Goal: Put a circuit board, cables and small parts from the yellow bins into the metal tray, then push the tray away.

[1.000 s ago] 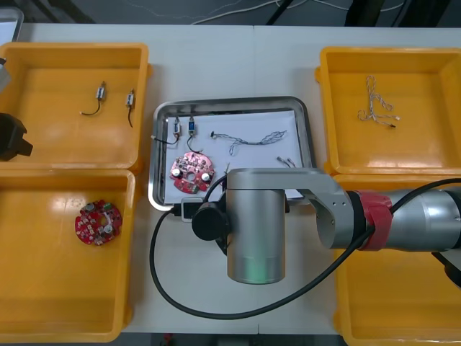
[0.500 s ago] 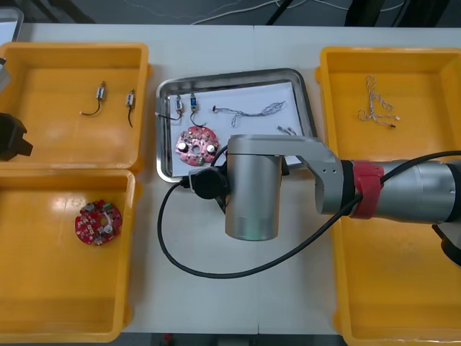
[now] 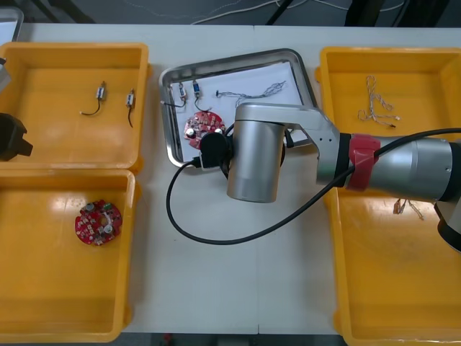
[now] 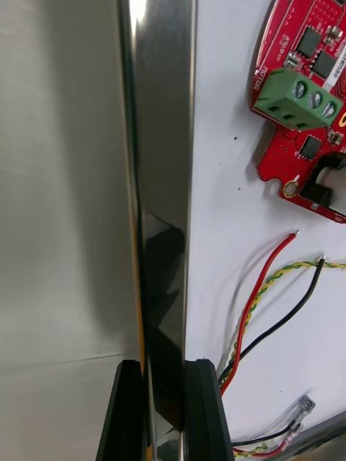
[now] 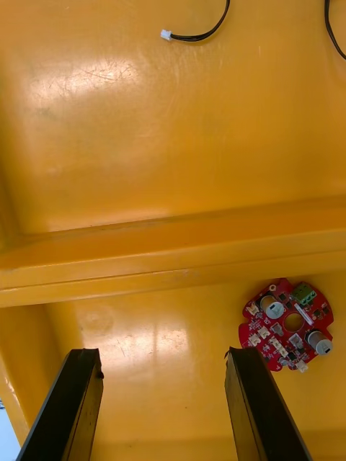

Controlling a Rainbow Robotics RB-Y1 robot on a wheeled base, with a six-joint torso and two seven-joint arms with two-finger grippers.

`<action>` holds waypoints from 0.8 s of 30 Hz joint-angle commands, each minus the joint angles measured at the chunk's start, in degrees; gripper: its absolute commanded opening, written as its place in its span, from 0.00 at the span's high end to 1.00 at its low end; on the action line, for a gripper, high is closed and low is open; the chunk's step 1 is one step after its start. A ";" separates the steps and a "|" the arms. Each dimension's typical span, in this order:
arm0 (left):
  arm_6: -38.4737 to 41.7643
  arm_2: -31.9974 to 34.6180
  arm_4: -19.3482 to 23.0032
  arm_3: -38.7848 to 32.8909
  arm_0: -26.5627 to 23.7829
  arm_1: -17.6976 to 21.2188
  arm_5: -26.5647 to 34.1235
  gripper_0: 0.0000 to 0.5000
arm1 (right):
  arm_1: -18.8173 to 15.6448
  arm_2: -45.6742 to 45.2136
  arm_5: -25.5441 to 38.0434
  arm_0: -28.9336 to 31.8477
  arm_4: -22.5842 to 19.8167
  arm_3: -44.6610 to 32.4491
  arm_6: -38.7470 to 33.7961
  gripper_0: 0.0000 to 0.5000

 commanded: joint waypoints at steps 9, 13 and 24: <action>1.06 1.84 -0.51 -1.87 1.03 -0.17 0.36 0.00 | 3.53 -5.35 -7.82 -5.78 -6.70 10.81 1.46 1.00; 1.06 1.84 -0.51 -1.87 1.03 -0.17 0.36 0.00 | 4.67 -5.35 -9.84 -7.10 -6.70 14.24 1.46 1.00; 1.06 1.84 -0.51 -1.87 1.03 -0.17 0.36 0.00 | 5.99 -5.35 -15.11 -9.03 -6.70 19.60 1.55 1.00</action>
